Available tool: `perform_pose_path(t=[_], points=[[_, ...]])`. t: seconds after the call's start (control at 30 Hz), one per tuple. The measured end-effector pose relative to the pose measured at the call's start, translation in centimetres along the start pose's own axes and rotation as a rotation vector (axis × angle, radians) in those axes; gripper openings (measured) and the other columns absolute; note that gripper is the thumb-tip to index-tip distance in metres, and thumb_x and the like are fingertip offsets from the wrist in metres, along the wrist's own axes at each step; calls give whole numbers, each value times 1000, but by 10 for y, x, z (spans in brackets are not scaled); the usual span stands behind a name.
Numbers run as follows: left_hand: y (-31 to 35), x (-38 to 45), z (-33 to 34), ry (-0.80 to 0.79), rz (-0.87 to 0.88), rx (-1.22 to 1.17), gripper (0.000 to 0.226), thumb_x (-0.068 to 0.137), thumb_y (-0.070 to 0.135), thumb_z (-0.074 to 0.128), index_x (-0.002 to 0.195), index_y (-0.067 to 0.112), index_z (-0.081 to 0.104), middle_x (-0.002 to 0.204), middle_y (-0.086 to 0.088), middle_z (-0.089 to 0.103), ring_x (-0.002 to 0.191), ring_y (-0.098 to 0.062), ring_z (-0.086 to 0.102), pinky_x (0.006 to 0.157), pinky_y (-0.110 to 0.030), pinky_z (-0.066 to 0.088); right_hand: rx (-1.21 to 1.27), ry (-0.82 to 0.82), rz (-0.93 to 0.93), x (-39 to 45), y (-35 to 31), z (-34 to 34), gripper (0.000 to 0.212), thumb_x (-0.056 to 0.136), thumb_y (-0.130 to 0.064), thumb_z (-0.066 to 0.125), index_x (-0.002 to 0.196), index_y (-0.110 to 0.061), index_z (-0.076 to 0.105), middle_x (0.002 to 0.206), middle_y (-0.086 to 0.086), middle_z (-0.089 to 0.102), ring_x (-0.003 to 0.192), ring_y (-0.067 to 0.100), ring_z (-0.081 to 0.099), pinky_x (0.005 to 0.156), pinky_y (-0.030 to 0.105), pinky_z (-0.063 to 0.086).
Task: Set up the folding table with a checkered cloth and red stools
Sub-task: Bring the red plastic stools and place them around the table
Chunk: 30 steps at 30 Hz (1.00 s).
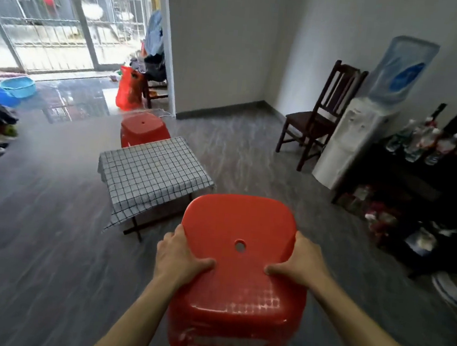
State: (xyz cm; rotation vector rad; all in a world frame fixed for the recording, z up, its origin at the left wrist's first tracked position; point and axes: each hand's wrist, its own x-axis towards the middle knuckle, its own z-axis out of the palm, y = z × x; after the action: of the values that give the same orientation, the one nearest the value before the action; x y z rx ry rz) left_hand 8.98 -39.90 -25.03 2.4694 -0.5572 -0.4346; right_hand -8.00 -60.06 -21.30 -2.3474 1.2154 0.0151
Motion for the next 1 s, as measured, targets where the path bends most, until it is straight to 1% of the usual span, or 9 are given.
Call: perform_pose_path(t=[0.23, 0.33, 0.4, 0.53, 0.63, 0.73, 0.8, 0.9, 1.0], points=[[-24, 83, -21, 24, -97, -11, 111, 40, 70, 76, 131, 18, 42, 117, -6, 54, 112, -27, 52, 95, -42, 48, -7, -66, -73, 86, -63, 19, 89, 40, -56, 91, 107, -15, 50, 113, 5, 63, 107, 24, 60, 86, 30, 46], [-32, 114, -24, 50, -135, -25, 111, 35, 74, 70, 129, 20, 43, 114, -5, 56, 108, -26, 53, 93, -41, 49, 20, -100, -100, 125, -82, 30, 92, 36, -64, 86, 108, -18, 51, 111, 2, 64, 104, 21, 61, 87, 32, 49], [-38, 135, -23, 65, -165, -15, 110, 38, 73, 73, 130, 21, 43, 114, -4, 56, 107, -25, 53, 92, -41, 50, 62, -121, -126, 156, -92, 40, 96, 35, -69, 82, 112, -20, 52, 112, 0, 65, 105, 19, 61, 90, 35, 51], [-46, 175, -21, 95, -245, -24, 108, 42, 67, 81, 131, 19, 42, 114, -5, 56, 106, -25, 54, 91, -43, 51, 101, -193, -178, 217, -115, 64, 99, 42, -66, 84, 121, -18, 51, 117, 1, 62, 109, 20, 59, 94, 37, 50], [-44, 205, -19, 78, -308, -21, 100, 45, 59, 86, 126, 19, 45, 111, -5, 56, 103, -23, 55, 90, -40, 51, 96, -258, -215, 264, -123, 85, 106, 37, -68, 82, 123, -18, 47, 120, 3, 60, 113, 23, 57, 95, 40, 50], [-42, 234, -11, 91, -380, 7, 100, 41, 62, 82, 123, 19, 45, 110, -6, 56, 102, -24, 55, 90, -39, 49, 75, -352, -233, 306, -129, 103, 104, 40, -59, 88, 125, -17, 43, 121, 7, 59, 115, 26, 55, 98, 40, 48], [-46, 253, -3, 99, -409, 14, 99, 42, 63, 80, 123, 19, 45, 110, -5, 57, 104, -25, 55, 91, -38, 48, 69, -393, -230, 331, -134, 116, 109, 39, -57, 89, 128, -17, 41, 121, 8, 57, 114, 26, 55, 98, 40, 48], [-54, 282, 9, 99, -447, 31, 101, 49, 57, 86, 132, 15, 44, 118, -7, 58, 110, -25, 54, 97, -36, 44, 55, -452, -215, 361, -139, 139, 112, 43, -51, 92, 133, -16, 35, 123, 12, 52, 115, 27, 52, 99, 37, 46], [-72, 306, 25, 125, -457, 30, 111, 47, 64, 82, 137, 15, 40, 120, -6, 57, 110, -24, 53, 99, -37, 44, 40, -477, -188, 383, -146, 166, 115, 50, -46, 93, 140, -15, 27, 129, 14, 47, 122, 29, 46, 102, 38, 41]])
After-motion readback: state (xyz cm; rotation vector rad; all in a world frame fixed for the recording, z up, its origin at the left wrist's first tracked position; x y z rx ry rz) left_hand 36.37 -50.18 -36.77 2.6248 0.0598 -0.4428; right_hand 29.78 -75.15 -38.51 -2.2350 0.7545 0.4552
